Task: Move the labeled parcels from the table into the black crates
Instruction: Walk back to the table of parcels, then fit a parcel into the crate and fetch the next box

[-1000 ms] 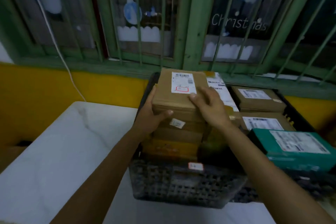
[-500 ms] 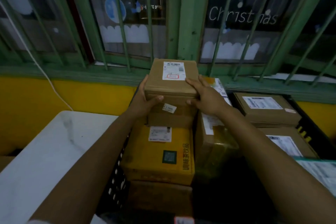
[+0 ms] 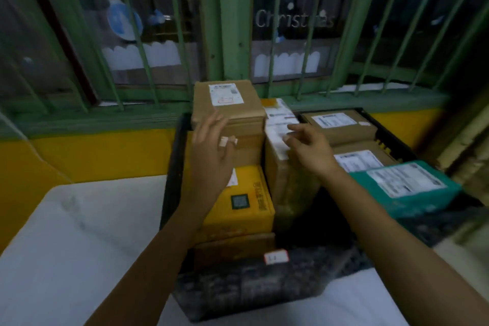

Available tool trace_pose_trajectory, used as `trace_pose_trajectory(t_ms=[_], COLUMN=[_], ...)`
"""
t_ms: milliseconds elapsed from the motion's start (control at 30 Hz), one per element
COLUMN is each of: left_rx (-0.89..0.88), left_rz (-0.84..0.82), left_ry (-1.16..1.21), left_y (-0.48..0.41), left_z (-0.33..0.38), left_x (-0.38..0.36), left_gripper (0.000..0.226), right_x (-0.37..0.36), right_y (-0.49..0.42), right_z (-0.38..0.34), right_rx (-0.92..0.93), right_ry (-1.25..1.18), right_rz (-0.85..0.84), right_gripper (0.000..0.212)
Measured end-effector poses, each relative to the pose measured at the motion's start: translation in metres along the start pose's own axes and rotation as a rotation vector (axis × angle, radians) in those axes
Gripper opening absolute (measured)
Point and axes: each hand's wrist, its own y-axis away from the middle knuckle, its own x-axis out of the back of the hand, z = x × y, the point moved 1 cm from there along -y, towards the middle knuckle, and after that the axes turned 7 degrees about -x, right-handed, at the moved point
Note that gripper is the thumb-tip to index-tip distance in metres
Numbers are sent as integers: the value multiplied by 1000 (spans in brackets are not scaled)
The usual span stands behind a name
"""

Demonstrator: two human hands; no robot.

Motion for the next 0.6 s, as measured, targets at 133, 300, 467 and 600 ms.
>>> trace_pose_trajectory(t_ms=[133, 300, 467, 600], left_rx=[-7, 70, -61, -44], left_rz=[-217, -456, -719, -878], left_ry=[370, 793, 987, 1111], left_y=[37, 77, 122, 173], left_z=[50, 155, 274, 370], left_x=[-29, -71, -110, -150], left_gripper=[25, 20, 23, 21], right_x=[41, 120, 220, 303], right_y=[74, 178, 280, 362], right_z=[15, 30, 49, 73], right_rx=[4, -50, -77, -86], right_ry=[-132, -233, -348, -351], right_rz=[181, 373, 750, 976], right_gripper=[15, 16, 15, 15])
